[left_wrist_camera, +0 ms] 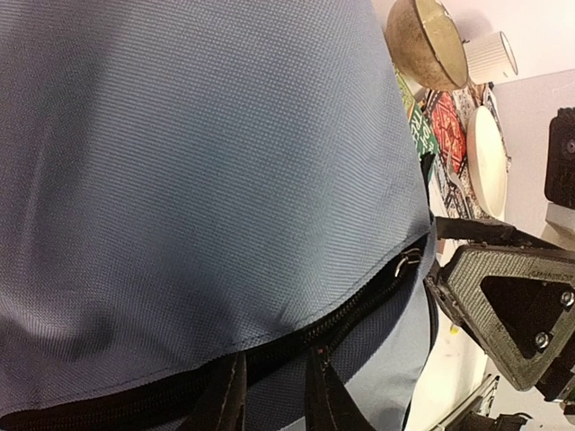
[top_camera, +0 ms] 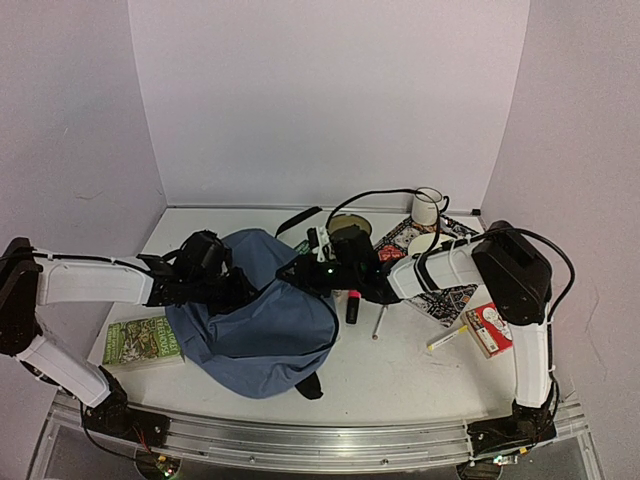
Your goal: Pack the student bag
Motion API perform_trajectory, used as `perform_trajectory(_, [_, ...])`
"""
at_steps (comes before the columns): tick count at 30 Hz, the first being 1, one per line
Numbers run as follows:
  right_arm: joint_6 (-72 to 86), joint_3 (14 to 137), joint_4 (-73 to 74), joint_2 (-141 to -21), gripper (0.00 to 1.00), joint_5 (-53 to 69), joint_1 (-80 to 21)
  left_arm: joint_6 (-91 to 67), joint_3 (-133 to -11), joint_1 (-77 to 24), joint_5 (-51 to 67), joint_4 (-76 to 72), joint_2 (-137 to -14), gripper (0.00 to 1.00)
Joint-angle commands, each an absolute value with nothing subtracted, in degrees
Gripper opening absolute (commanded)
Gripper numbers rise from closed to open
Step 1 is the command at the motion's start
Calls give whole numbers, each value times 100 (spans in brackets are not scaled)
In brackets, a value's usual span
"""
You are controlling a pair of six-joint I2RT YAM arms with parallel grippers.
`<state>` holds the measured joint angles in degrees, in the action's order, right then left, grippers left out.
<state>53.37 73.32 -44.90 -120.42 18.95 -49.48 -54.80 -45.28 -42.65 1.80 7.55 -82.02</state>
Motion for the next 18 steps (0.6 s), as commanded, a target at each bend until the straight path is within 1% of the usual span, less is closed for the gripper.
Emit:
perform_trajectory(1, [5543,7364,-4202,-11681,44,1951,-5114,-5344,-4580,-4441,125,706,-8240,24])
perform_trajectory(5, [5559,7382,-3997,-11689,52,1892,-5142,-5350,-4626,-4622,-153,686,-8288,24])
perform_trajectory(8, [5538,7376,-3982,-11689,57,1899,-5158,-5356,-4658,-4752,-360,669,-8314,25])
perform_trajectory(11, [5455,7400,-3982,-11689,60,1917,-5177,-5353,-4701,-4862,-555,659,-8396,27])
perform_trajectory(13, [5398,7395,-3982,-11678,58,1923,-5185,-5366,-4715,-4891,-647,647,-8452,27])
perform_trajectory(16, [5281,7364,-3984,-11666,54,1926,-5193,-5369,-4747,-4939,-774,622,-8518,27])
perform_trajectory(18, [5221,7337,-4000,-11671,47,1937,-5194,-5362,-4774,-4991,-873,598,-8553,28])
